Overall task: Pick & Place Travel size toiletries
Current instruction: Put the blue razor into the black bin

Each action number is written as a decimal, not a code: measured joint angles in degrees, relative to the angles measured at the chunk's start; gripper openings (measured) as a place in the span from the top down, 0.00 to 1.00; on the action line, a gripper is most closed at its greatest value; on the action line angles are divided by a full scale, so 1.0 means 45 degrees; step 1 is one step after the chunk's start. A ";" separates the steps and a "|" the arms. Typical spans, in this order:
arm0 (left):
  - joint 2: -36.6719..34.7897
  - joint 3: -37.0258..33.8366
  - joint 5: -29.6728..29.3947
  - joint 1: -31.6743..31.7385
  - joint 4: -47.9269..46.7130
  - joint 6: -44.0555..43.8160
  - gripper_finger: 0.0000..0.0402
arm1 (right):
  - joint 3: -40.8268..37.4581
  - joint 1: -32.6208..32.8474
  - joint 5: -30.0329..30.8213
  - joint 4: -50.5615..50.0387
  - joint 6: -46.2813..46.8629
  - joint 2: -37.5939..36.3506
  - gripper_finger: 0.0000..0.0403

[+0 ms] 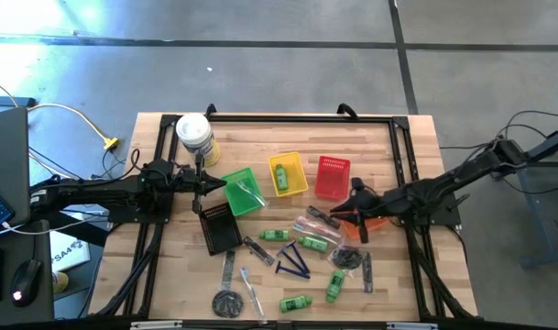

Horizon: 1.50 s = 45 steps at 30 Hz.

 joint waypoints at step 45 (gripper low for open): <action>0.0002 0.0000 0.0029 -0.0002 0.0274 -0.2764 1.00 | 1.3094 0.1779 -0.2017 -0.7965 0.3239 1.4796 0.69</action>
